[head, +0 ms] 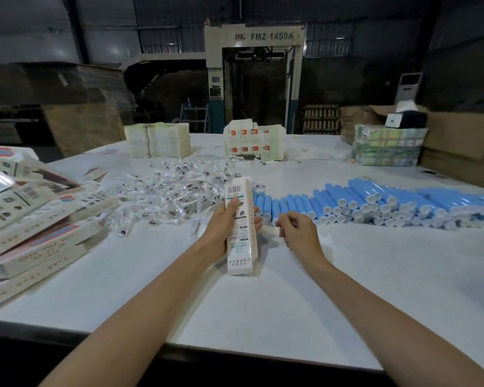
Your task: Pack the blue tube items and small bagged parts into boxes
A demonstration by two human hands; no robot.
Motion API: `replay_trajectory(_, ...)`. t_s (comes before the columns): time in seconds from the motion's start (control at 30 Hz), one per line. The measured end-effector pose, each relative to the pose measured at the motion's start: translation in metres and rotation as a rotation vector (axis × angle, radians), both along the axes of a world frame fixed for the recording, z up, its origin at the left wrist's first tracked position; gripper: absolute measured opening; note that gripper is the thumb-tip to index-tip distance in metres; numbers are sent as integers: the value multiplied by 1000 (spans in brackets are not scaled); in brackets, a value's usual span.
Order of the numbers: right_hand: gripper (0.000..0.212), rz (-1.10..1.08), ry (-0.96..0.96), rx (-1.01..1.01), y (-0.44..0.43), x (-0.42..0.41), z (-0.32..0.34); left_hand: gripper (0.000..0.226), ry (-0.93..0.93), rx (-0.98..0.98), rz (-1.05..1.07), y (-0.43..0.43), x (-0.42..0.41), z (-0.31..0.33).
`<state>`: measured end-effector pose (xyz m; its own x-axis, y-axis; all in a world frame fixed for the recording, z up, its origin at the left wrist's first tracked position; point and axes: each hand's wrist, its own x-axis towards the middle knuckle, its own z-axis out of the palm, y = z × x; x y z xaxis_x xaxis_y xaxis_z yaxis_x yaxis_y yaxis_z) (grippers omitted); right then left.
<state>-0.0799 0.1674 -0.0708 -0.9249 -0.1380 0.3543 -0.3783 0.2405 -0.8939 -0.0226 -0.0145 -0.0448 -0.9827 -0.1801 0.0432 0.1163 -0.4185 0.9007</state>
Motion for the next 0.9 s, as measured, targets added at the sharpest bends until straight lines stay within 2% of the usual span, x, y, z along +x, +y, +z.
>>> replay_trajectory(0.13, 21, 71, 21, 22, -2, 2, -2, 41, 18, 9, 37, -6, -1, -1)
replay_trajectory(0.23, 8, 261, -15, -12, -6, 9, -4, 40, 47, -73, 97, -7, -2, -1)
replay_trajectory(0.3, 5, 287, 13, 29, -8, 11, -8, 38, 86, -131, 136, -9, -2, 0)
replay_trajectory(0.53, 19, 73, 46, 105, 0, -12, 5, 21, 291, -350, 293, -8, 10, 9)
replay_trajectory(0.63, 18, -80, 113, 156, 10, -39, 22, 26, 396, -414, 271, 1, 17, 6)
replay_trajectory(0.77, 21, -237, 115, 280, 23, -78, 29, 23, 414, -410, 237, 15, 23, -2)
replay_trajectory(0.9, 23, -238, 128, 445, 21, -102, 19, 32, 368, -485, 225, 22, 23, -11)
